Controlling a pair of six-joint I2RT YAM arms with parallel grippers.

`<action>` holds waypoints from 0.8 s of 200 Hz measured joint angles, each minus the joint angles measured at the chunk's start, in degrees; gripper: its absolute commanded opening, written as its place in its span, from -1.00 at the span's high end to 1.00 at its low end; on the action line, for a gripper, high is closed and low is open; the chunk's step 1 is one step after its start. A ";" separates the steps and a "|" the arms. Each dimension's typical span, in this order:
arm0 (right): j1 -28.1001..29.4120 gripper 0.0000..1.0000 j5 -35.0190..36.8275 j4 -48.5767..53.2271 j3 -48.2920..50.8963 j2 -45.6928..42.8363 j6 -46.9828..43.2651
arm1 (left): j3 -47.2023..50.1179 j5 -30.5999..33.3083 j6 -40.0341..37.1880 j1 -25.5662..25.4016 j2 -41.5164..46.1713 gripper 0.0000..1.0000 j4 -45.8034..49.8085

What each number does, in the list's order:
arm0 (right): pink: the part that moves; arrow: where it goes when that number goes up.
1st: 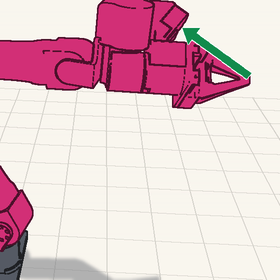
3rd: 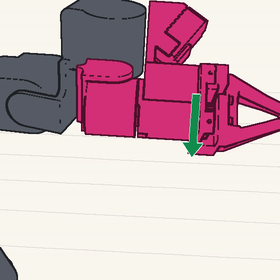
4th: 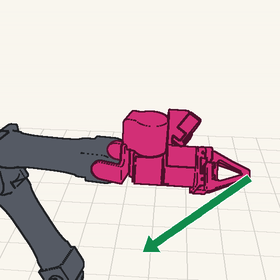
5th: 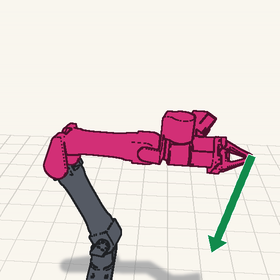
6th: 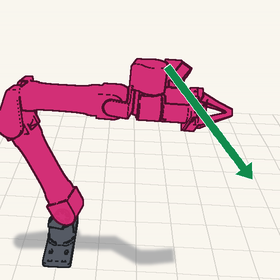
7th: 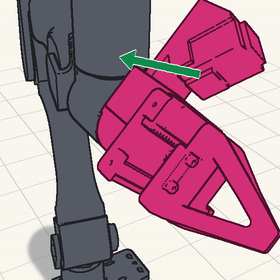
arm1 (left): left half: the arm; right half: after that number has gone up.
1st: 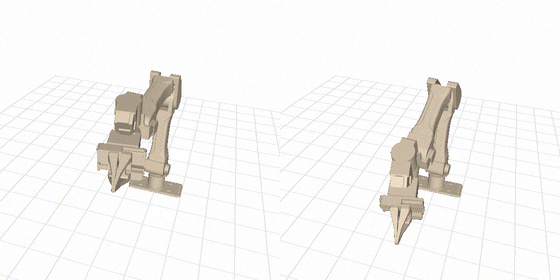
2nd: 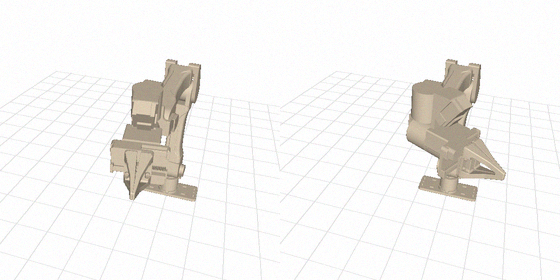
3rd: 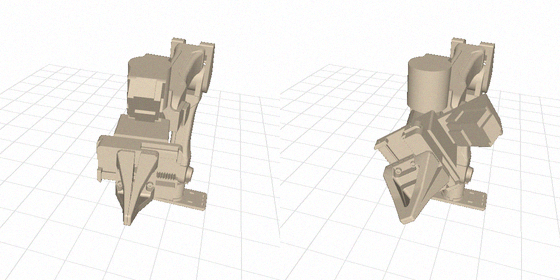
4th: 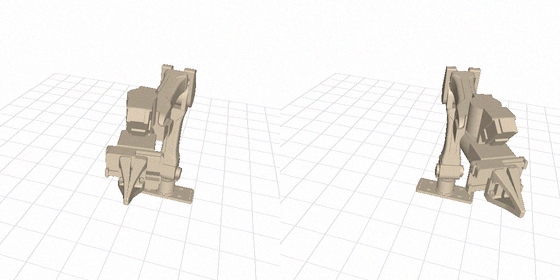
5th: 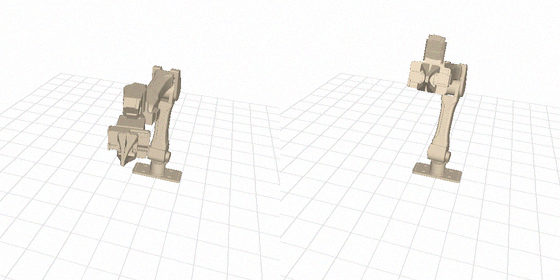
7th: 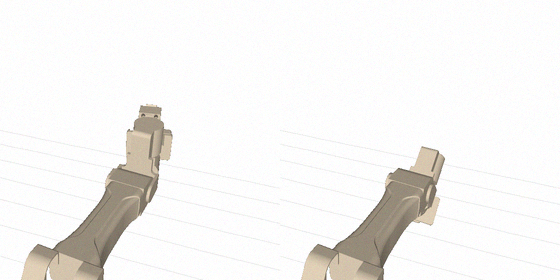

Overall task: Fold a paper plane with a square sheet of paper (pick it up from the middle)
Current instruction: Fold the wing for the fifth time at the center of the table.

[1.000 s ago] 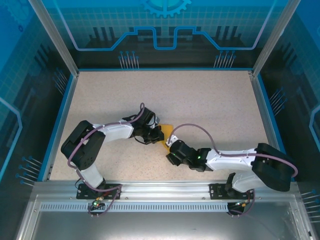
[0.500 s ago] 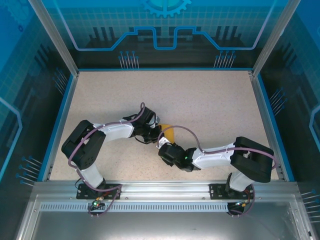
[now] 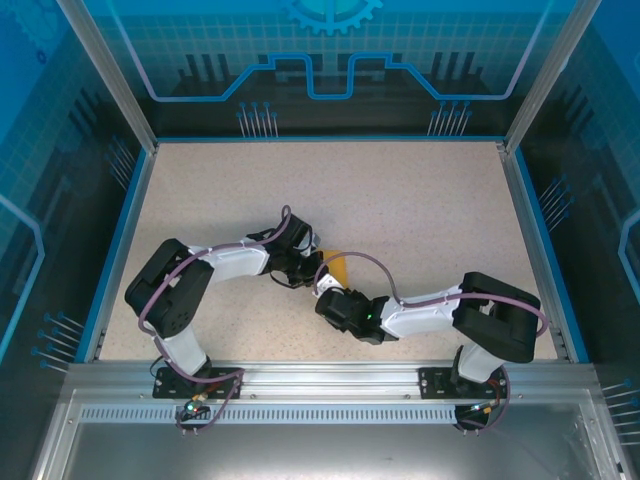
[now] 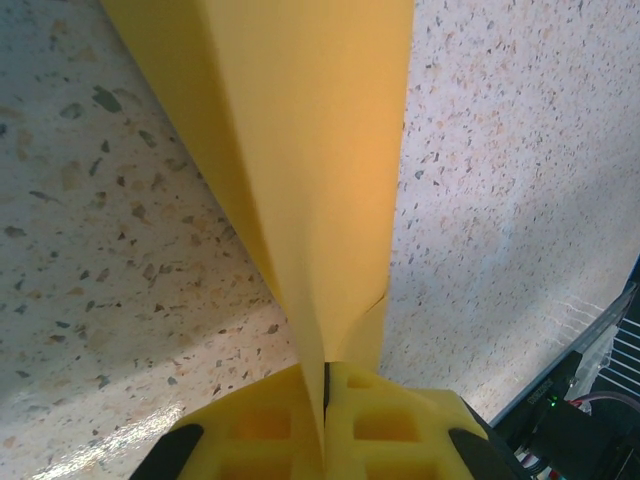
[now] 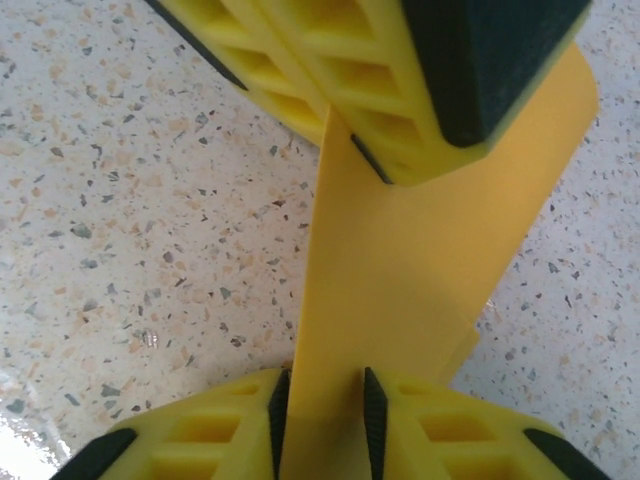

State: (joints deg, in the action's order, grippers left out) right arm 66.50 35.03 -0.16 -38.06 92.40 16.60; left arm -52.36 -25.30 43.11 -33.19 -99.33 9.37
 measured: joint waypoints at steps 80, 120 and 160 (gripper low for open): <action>0.00 0.89 0.52 -0.70 0.00 0.31 0.79 | -0.02 0.15 0.09 0.00 0.00 0.41 0.63; -0.09 0.89 -1.62 -2.80 0.28 0.28 2.23 | 0.02 3.13 0.48 0.52 2.45 -0.02 2.64; -1.20 0.86 -7.32 -6.82 1.46 -0.15 3.82 | 0.76 6.97 0.48 2.56 11.45 -0.24 4.96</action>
State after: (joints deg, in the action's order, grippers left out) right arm 65.30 27.70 -6.98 -36.60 92.25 20.43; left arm -51.59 -18.33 43.59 -30.63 -87.88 14.33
